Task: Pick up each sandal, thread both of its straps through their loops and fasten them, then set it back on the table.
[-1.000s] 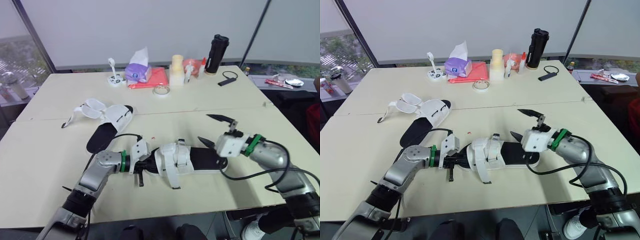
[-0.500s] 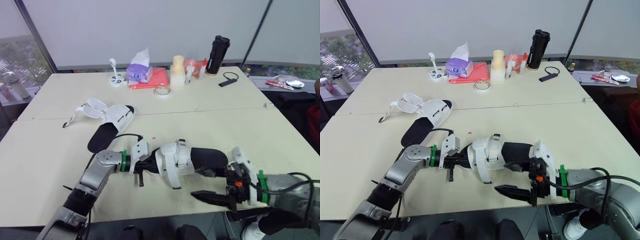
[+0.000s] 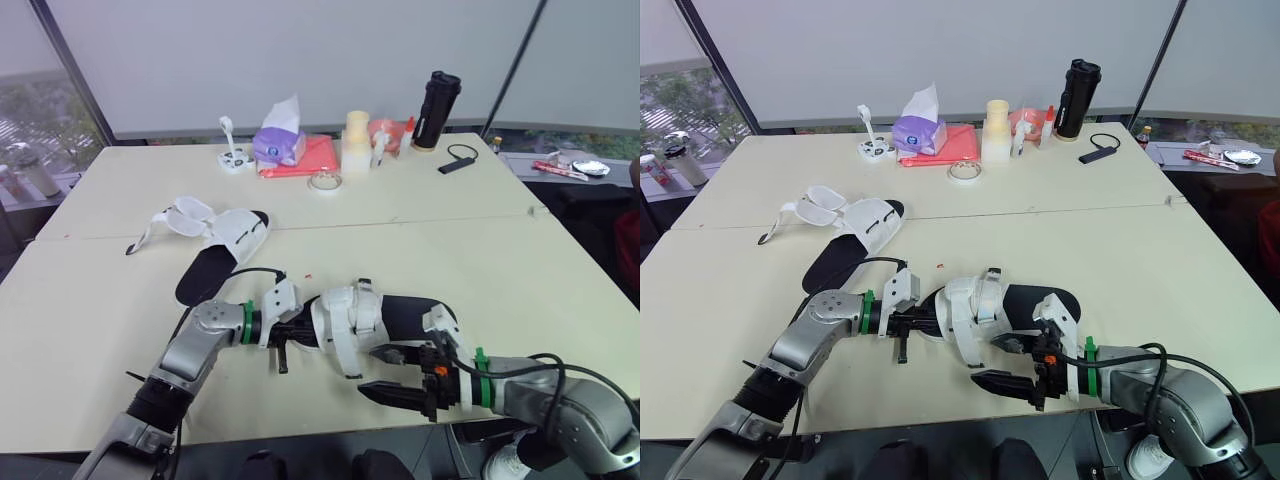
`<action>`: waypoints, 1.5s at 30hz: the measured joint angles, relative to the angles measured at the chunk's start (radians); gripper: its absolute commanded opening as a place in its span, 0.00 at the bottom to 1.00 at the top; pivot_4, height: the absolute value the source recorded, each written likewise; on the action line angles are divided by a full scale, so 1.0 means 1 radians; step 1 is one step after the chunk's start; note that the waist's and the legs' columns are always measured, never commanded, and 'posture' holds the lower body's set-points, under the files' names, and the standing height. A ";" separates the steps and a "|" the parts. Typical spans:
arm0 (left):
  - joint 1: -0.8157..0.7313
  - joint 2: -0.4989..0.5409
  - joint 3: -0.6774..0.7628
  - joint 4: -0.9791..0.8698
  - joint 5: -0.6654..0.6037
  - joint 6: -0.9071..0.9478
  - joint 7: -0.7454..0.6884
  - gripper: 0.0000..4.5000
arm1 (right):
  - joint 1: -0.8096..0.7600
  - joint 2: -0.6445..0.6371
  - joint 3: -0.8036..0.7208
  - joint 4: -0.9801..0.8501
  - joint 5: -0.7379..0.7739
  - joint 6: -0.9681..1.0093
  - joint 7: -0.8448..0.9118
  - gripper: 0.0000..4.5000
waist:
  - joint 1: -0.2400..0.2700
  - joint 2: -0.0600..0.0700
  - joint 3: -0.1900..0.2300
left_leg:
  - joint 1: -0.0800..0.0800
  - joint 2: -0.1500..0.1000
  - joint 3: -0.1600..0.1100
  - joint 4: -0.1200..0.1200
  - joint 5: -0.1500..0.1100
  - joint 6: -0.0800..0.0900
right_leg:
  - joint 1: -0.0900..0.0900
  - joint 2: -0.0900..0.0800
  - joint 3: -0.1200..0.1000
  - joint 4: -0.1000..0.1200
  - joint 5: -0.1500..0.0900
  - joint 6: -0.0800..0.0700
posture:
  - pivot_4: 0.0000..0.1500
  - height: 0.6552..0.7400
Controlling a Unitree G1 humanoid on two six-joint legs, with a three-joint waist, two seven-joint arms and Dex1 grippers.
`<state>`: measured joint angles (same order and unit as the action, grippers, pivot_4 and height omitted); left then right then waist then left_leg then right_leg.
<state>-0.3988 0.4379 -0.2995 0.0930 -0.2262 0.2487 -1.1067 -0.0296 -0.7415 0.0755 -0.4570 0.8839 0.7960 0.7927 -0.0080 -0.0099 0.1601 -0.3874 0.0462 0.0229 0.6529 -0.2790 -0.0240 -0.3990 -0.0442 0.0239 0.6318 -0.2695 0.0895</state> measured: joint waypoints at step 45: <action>0.013 -0.014 -0.002 -0.008 0.002 -0.002 0.032 0.00 | -0.498 0.251 0.000 0.385 0.077 0.260 -0.054 0.01 | 0.011 -0.001 -0.001 | -0.003 0.000 0.000 0.000 0.000 0.000 | -0.003 -0.001 -0.001 0.001 0.001 0.001 | 1.00 0.99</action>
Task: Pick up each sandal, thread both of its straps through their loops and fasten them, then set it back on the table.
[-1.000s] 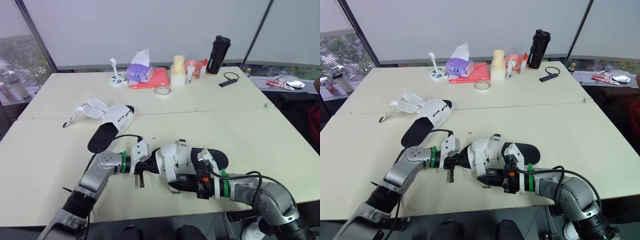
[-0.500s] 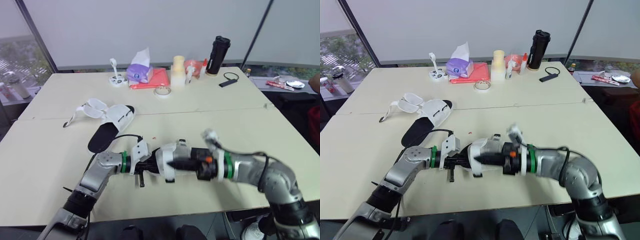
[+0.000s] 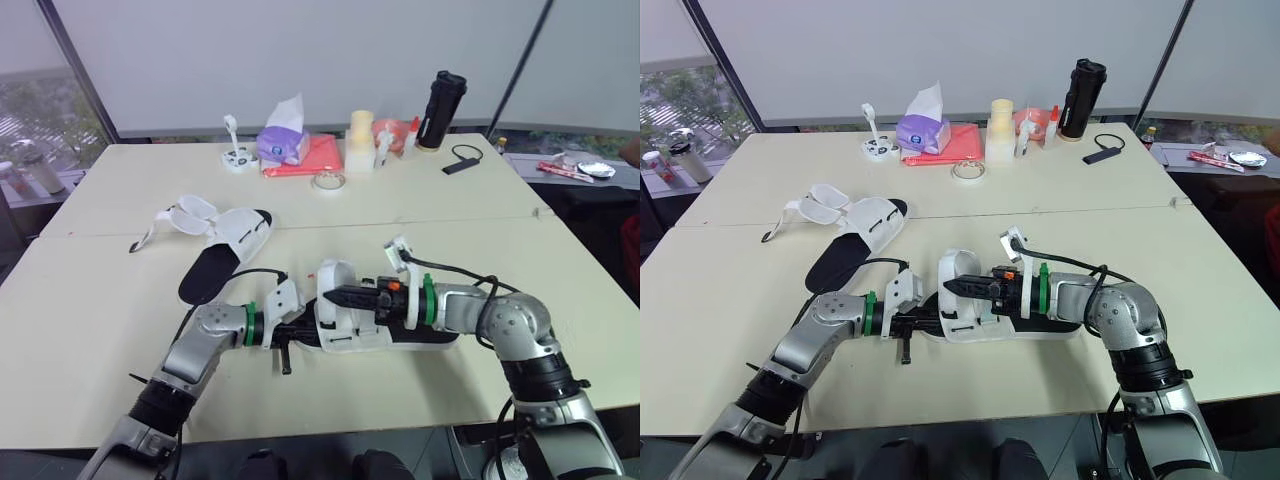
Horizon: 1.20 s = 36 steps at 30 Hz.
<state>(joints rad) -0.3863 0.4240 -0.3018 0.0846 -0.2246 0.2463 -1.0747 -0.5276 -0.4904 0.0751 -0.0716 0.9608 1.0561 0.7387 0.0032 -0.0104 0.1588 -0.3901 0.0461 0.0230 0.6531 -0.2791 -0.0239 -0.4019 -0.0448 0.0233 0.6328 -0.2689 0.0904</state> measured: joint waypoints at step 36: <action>0.014 0.003 0.000 -0.015 0.000 0.000 0.014 0.00 | 0.047 -0.051 0.012 -0.010 -0.159 -0.036 0.159 0.12 | 0.000 0.000 -0.001 | 0.000 0.000 0.000 0.000 0.000 0.000 | 0.000 0.000 0.000 0.000 0.000 0.000 | 1.00 0.99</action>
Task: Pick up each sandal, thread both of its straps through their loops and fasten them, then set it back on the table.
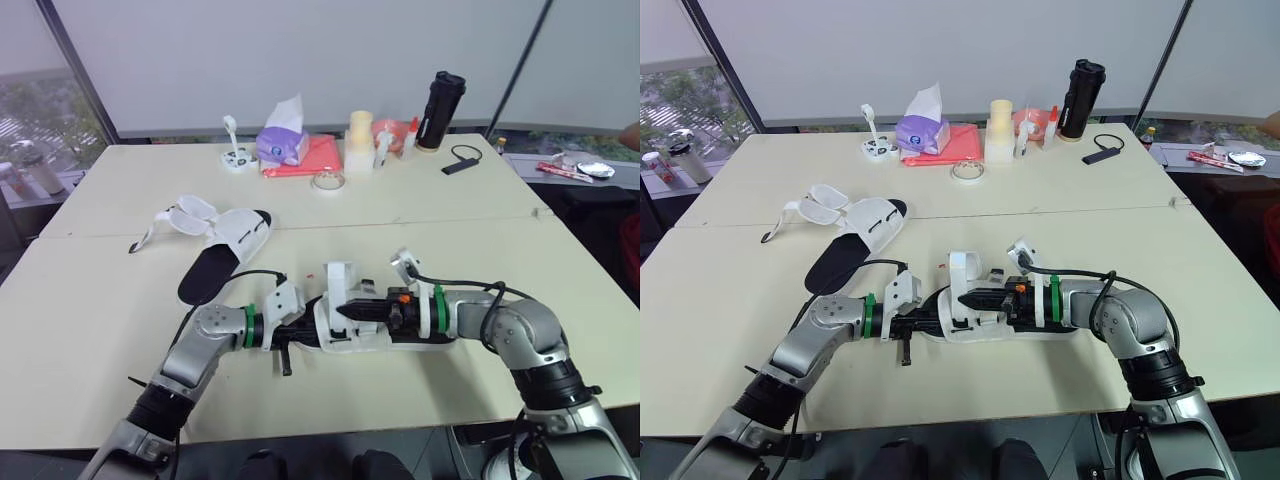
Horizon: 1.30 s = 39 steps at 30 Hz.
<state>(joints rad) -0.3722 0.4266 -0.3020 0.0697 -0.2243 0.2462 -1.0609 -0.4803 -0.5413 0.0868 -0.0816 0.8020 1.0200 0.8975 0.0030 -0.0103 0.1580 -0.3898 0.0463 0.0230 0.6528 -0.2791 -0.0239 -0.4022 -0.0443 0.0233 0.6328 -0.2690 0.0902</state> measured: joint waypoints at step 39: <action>0.010 -0.002 0.000 0.000 0.000 -0.013 0.012 0.00 | -0.002 -0.010 -0.014 -0.149 0.012 0.057 -0.015 0.02 | 0.002 0.000 0.000 | 0.000 0.000 0.000 0.000 0.000 0.000 | 0.000 0.000 0.000 0.000 0.000 0.000 | 1.00 0.99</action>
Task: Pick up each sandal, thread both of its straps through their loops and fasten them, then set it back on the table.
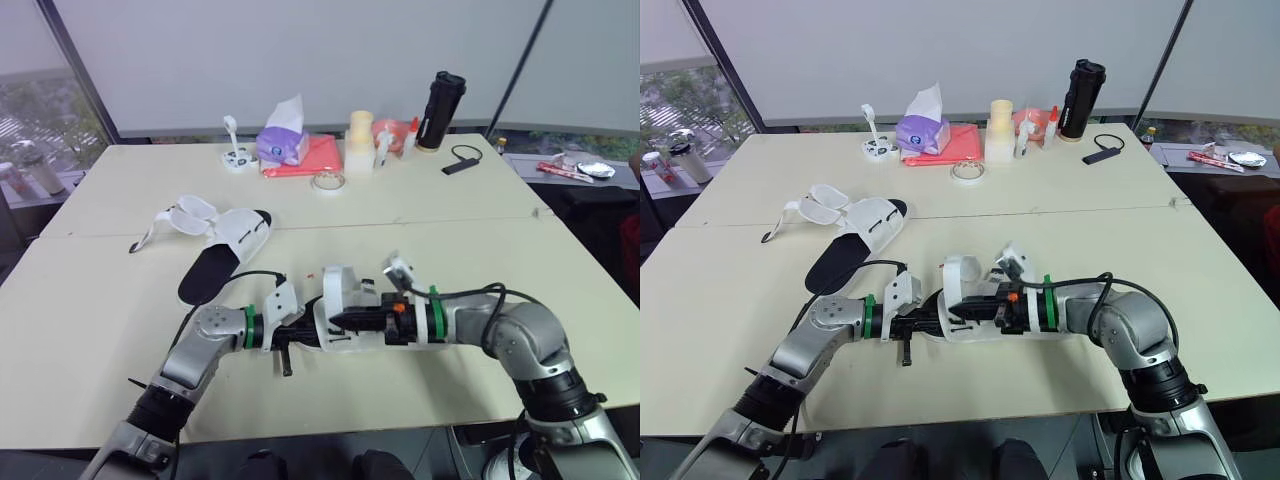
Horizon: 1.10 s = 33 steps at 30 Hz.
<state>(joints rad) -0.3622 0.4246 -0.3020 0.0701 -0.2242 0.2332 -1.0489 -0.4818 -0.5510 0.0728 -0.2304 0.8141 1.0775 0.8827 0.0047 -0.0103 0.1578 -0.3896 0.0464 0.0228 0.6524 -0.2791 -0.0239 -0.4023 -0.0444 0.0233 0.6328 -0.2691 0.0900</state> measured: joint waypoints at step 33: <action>-0.004 0.000 -0.019 0.008 0.008 -0.006 0.008 0.00 | 0.018 -0.127 0.181 -0.032 -0.205 -0.170 0.081 0.02 | 0.004 -0.001 -0.012 | 0.000 0.000 0.000 0.000 0.000 0.000 | 0.000 0.000 0.000 0.000 -0.002 -0.003 | 1.00 0.99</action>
<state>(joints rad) -0.3665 0.4247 -0.3207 0.0777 -0.2166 0.2271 -1.0407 -0.4643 -0.6775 0.2539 -0.2627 0.6096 0.9074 0.9639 0.0088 -0.0112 0.1461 -0.3893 0.0463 0.0229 0.6523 -0.2791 -0.0239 -0.4020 -0.0444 0.0233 0.6325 -0.2707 0.0871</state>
